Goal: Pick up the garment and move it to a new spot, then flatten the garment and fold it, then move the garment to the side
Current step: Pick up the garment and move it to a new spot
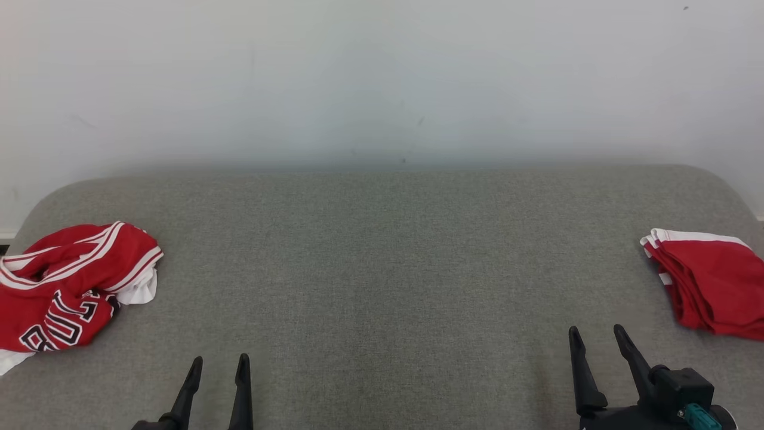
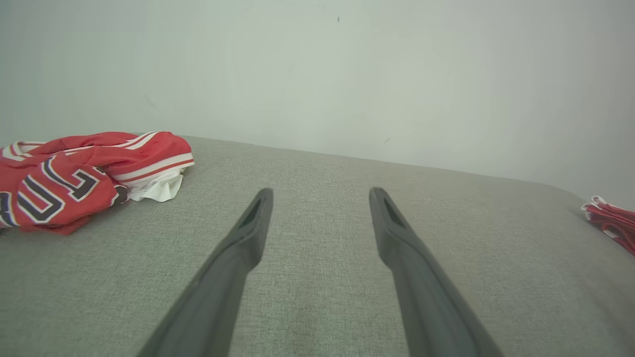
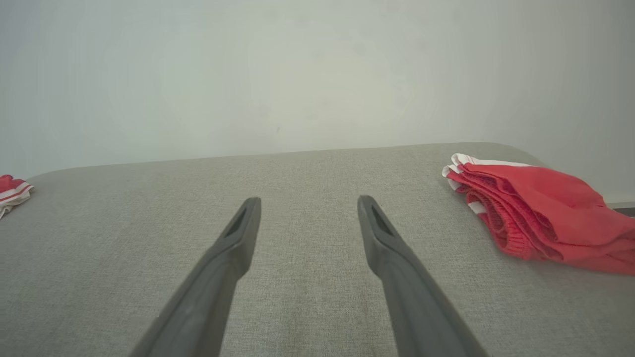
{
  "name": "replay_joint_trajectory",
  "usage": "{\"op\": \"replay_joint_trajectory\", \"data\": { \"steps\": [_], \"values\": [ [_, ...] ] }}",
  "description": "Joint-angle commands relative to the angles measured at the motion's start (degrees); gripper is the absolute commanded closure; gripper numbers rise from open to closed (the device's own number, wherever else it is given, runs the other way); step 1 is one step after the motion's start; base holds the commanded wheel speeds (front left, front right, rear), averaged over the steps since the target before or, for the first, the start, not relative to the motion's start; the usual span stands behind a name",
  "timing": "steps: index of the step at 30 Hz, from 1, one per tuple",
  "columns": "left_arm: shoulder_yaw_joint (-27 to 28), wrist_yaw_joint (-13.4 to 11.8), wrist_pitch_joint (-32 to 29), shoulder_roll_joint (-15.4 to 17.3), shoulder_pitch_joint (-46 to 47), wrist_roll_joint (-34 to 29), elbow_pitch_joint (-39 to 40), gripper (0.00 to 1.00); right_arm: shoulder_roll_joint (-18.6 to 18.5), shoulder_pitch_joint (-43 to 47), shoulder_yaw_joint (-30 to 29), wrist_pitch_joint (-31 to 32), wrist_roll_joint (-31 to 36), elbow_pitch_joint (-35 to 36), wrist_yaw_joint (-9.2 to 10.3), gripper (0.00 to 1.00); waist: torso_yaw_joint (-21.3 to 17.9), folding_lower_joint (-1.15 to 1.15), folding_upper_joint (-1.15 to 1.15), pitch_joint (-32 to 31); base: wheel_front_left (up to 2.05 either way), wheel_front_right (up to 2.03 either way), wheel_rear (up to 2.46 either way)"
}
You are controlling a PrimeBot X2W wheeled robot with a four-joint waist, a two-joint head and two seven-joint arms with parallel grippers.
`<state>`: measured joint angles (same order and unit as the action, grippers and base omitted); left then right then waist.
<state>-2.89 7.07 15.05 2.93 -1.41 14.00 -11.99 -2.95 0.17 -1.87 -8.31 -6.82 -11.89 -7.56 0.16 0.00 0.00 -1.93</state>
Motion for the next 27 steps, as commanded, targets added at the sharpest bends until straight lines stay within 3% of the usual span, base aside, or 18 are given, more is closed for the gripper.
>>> {"op": "replay_joint_trajectory", "data": {
  "steps": [1, 9, 27],
  "values": [
    [0.3, 0.1, 0.2, -0.1, -0.6, -0.5, 0.0, 0.00, 0.1, 0.2, 0.2, -0.3, -0.3, 0.0, 0.16, 0.00, 0.7, 0.00, 0.00, -0.1, 0.00, 0.00, 0.00],
    [0.7, 0.1, 0.2, -0.1, -1.0, -1.2, -0.2, 0.00, 0.1, 0.9, 1.8, -0.4, -1.3, -0.6, 0.16, 0.00, 6.3, 0.00, 0.00, -0.3, 0.00, 0.00, 0.00],
    [2.7, 0.2, 0.2, 1.3, -2.9, -1.8, -0.3, 0.00, 0.1, 0.6, 5.2, -1.4, -3.2, -3.0, 0.16, 0.00, 26.7, 0.00, 0.00, -1.3, 0.00, 0.00, 0.00]
  ]
}}
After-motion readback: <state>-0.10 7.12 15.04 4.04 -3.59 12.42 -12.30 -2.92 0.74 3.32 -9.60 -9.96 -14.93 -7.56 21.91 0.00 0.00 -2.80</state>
